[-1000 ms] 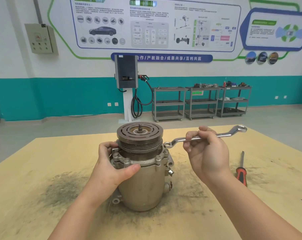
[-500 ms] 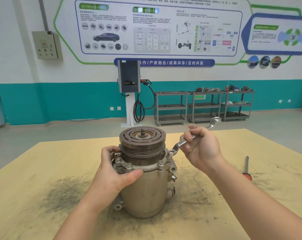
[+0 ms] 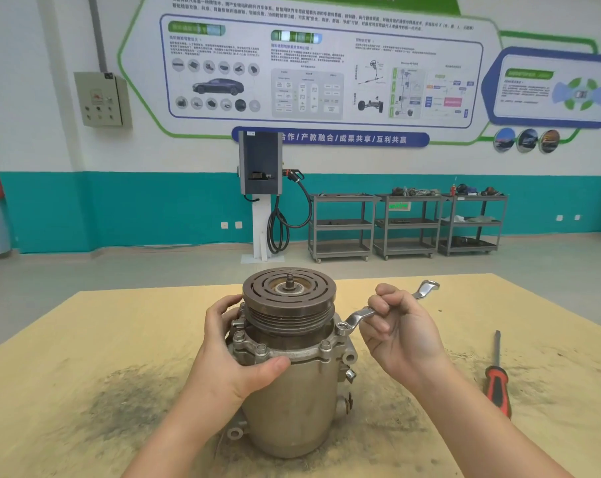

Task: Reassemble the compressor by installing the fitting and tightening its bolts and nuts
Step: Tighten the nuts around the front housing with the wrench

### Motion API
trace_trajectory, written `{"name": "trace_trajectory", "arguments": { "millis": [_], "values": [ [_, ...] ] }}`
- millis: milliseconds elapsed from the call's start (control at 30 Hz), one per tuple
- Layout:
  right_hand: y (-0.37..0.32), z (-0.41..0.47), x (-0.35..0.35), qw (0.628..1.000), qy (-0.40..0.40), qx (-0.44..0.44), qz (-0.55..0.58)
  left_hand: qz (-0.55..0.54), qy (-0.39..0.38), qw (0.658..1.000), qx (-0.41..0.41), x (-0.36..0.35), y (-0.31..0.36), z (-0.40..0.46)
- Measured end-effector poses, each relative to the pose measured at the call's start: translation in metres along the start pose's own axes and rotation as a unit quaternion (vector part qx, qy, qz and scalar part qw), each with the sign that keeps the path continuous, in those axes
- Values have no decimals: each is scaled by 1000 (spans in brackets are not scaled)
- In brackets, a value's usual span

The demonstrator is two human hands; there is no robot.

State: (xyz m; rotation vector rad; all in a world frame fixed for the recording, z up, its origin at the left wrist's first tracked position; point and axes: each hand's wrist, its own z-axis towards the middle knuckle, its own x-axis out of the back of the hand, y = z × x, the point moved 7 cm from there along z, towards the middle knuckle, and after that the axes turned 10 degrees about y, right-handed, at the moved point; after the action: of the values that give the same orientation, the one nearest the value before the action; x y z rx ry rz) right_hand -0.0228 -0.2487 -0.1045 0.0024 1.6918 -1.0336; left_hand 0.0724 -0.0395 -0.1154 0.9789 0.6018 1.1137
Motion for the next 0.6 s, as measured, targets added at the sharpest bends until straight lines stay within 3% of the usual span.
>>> {"name": "trace_trajectory", "arguments": {
  "millis": [167,367,600],
  "values": [
    [-9,-16,7,996,53,74,20,19,1,1000,2,-1,5,-2],
    [-13,-71,11,954,80,288,-9,22,8,1000,0,-2,9,-6],
    [-15,-86,3,955,57,287,-55,14,0,1000,7,-2,12,-8]
  ]
}}
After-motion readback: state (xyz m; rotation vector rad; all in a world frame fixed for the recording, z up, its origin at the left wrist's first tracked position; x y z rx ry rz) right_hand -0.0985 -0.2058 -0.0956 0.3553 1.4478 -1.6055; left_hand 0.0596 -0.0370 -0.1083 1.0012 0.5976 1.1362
